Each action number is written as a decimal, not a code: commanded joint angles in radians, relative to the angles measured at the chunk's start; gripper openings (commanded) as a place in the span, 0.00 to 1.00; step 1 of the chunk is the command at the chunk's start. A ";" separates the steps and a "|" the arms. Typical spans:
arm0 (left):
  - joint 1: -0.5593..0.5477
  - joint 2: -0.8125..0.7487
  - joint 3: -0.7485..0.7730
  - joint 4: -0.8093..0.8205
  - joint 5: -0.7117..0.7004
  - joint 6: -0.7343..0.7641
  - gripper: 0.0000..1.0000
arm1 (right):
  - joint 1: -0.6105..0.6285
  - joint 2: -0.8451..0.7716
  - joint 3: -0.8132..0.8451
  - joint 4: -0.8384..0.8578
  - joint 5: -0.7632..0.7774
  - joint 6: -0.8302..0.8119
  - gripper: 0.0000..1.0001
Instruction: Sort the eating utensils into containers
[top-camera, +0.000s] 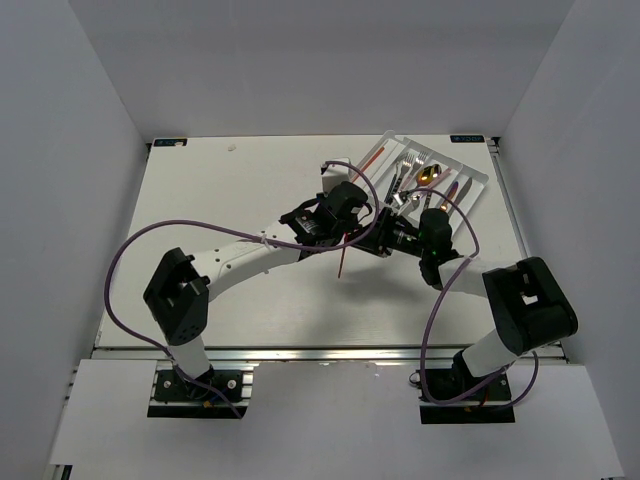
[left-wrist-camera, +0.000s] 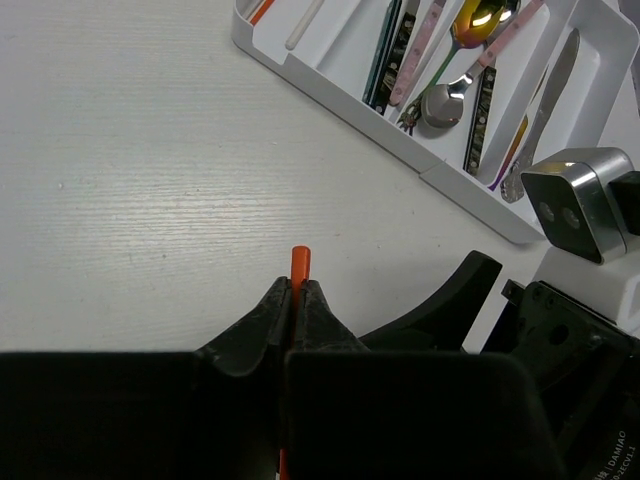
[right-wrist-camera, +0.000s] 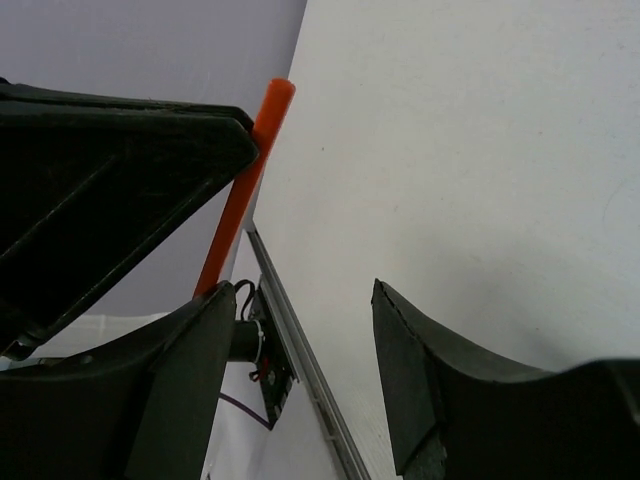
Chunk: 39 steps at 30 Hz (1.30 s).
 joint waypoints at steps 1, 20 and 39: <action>0.006 -0.057 -0.007 0.013 -0.008 -0.008 0.00 | 0.008 -0.021 0.027 0.063 0.042 0.016 0.62; 0.144 -0.132 -0.090 -0.018 -0.004 0.146 0.18 | 0.008 -0.137 0.042 -0.406 0.386 -0.182 0.67; 0.402 0.374 0.333 -0.280 0.558 0.640 0.71 | -0.029 -0.262 0.121 -0.687 0.443 -0.409 0.71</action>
